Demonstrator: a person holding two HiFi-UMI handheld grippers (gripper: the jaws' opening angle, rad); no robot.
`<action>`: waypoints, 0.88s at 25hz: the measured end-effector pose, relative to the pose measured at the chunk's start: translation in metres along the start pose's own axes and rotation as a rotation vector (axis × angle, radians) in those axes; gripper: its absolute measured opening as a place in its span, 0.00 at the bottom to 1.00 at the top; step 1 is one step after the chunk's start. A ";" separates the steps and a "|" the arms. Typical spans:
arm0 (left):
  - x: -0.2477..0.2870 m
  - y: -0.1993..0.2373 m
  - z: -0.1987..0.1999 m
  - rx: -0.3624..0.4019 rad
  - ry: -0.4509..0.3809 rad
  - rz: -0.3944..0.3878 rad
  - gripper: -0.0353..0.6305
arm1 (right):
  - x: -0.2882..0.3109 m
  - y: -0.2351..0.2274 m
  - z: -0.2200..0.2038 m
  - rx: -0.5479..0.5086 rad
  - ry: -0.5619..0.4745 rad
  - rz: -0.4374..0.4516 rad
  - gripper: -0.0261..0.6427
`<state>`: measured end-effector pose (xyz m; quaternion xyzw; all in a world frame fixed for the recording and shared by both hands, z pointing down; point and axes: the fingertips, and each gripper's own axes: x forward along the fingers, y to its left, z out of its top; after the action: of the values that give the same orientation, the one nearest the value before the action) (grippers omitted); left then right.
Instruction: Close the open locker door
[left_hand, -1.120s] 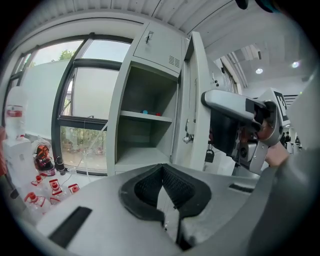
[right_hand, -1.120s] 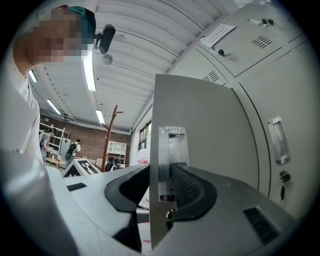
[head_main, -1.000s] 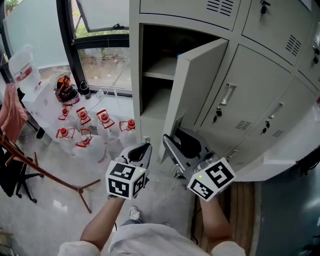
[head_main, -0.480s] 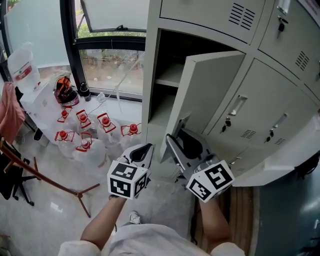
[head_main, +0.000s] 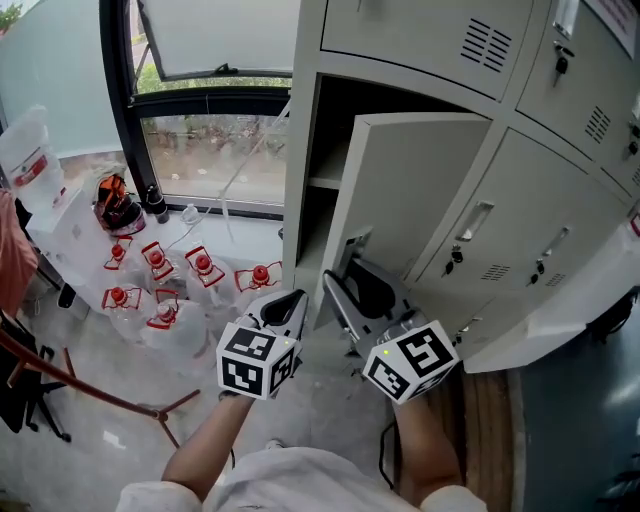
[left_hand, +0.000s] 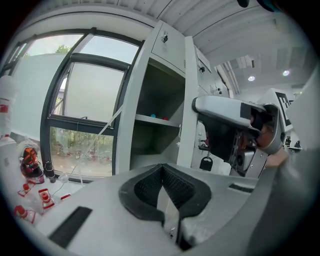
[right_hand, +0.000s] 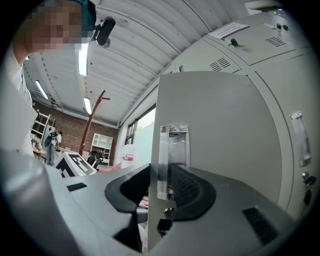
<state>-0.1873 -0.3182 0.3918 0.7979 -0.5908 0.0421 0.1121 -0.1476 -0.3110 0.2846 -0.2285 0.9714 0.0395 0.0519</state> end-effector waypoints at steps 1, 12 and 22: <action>0.002 0.002 0.001 0.005 0.001 -0.009 0.06 | 0.003 -0.001 -0.001 -0.001 -0.001 -0.009 0.23; 0.002 0.027 0.007 0.027 -0.003 -0.044 0.06 | 0.038 -0.017 -0.006 -0.010 0.012 -0.135 0.23; 0.001 0.043 0.005 0.006 -0.013 -0.019 0.06 | 0.066 -0.031 -0.011 0.007 0.034 -0.176 0.22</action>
<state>-0.2284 -0.3319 0.3931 0.8040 -0.5837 0.0376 0.1066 -0.1938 -0.3690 0.2865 -0.3135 0.9484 0.0273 0.0395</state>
